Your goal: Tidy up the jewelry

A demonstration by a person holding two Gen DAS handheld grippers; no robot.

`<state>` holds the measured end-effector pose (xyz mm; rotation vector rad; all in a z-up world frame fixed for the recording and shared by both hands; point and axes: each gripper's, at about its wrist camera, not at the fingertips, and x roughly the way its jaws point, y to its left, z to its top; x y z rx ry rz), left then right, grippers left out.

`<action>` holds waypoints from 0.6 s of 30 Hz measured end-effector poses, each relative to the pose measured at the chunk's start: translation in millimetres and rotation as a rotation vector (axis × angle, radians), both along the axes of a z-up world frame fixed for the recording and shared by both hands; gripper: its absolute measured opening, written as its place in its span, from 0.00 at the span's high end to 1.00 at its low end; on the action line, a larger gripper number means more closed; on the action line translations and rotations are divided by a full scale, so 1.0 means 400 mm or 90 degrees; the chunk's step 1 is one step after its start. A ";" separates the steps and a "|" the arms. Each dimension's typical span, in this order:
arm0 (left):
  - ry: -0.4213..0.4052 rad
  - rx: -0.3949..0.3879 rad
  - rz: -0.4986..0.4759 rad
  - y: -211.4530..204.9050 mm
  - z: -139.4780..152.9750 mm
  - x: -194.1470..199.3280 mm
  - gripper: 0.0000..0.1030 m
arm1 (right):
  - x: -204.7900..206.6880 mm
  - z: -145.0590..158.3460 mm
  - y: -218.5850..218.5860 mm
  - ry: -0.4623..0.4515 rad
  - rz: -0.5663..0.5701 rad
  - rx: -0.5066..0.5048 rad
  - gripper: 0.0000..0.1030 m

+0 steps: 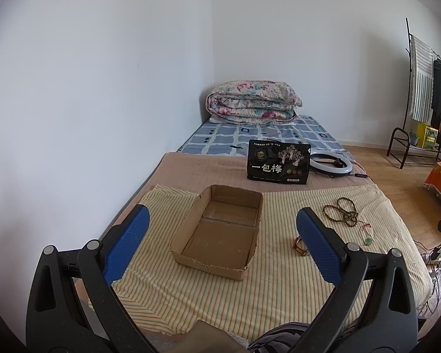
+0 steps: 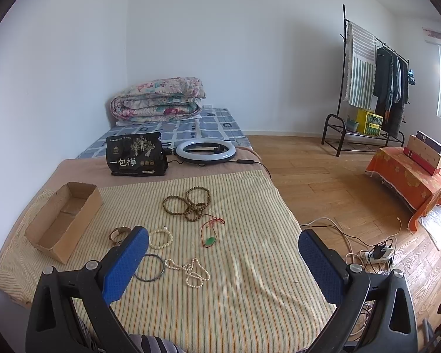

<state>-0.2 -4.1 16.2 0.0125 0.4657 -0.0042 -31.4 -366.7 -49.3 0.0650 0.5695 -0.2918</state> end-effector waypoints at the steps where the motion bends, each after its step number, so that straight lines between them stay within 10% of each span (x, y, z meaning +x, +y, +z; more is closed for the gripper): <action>1: 0.000 0.000 0.000 0.000 0.001 0.001 0.01 | 0.000 0.000 -0.001 0.000 0.000 0.000 0.00; 18: -0.003 0.000 0.001 -0.002 0.010 0.001 0.01 | 0.000 0.008 0.000 0.001 0.003 -0.001 0.00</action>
